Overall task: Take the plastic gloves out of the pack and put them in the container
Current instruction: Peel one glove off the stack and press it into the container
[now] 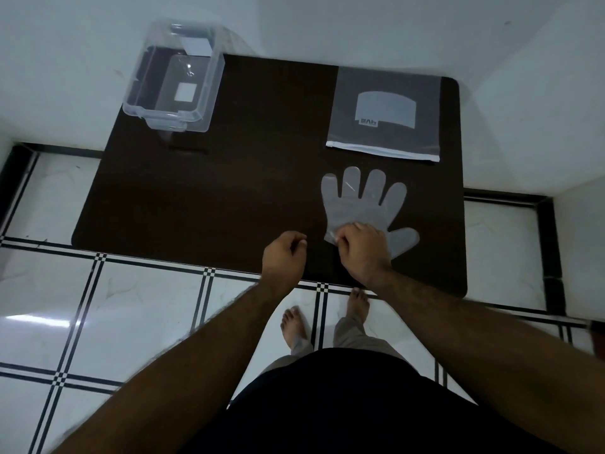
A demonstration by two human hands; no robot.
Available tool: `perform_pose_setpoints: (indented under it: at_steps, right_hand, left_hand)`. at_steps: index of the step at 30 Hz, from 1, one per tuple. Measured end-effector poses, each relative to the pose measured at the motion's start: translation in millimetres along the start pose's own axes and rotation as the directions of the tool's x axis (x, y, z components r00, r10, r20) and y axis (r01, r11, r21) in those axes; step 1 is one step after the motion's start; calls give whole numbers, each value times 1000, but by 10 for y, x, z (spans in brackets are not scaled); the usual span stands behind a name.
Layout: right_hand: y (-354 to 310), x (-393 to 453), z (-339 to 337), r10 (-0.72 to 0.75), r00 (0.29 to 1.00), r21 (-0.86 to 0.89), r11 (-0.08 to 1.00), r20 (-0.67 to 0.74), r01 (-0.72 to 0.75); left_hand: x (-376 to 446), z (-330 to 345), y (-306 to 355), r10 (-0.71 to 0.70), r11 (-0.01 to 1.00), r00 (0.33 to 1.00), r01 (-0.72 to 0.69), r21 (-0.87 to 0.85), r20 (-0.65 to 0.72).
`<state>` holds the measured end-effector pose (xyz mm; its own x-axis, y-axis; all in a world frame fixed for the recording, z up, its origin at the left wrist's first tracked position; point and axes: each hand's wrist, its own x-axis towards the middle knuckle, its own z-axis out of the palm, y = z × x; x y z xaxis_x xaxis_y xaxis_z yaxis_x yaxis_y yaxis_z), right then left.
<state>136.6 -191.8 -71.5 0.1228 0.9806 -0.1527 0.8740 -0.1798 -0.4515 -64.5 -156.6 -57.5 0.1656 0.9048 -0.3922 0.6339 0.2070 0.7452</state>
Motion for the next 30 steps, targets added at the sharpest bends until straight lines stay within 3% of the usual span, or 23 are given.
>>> perform_pose_setpoints:
  at_steps: [3,6,9,14,23,30]
  right_hand:
    - [32,-12,-25,18,999,85,996,-33,-15]
    - [66,-37,-48,22,998,165,986,-64,-11]
    - [86,-81,-70,-30,996,210,977,-89,48]
    - [118,-96,-65,-65,992,201,976,-111,87]
    - [190,-72,-74,-27,988,256,964,-154,67]
    - [235,-127,-69,48,987,370,929,-156,14]
  left_hand:
    - [136,76,95,-187,949,979,201,-242,82]
    - [227,128,294,-396,705,879,476,-526,265]
    - [287,151,452,-428,588,820,572,-571,380]
    - [343,178,584,-436,577,791,612,-541,429]
    - [384,224,598,-466,633,802,597,-493,373]
    - [391,252,439,-432,748,851,524,-408,299]
